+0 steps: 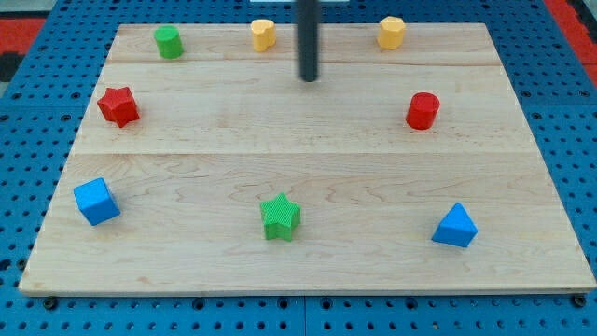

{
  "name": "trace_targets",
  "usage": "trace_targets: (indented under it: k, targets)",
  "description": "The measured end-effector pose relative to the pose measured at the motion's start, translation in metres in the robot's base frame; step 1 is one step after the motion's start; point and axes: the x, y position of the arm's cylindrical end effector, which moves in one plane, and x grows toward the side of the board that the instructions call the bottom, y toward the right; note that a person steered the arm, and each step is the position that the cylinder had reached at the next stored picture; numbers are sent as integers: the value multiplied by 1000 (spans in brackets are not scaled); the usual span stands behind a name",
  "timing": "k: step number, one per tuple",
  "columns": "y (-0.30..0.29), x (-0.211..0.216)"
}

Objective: Move the red circle towards the center left

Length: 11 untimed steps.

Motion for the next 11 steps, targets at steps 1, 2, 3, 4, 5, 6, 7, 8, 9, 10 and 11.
trace_targets:
  k: [1, 2, 3, 4, 5, 6, 7, 8, 9, 10, 11]
  targets:
    - [137, 8]
    - [170, 63]
    - [99, 80]
    - [9, 79]
    - [-50, 92]
    - [-65, 109]
    - [-166, 108]
    - [-199, 88]
    - [-147, 88]
    - [2, 114]
    - [119, 174]
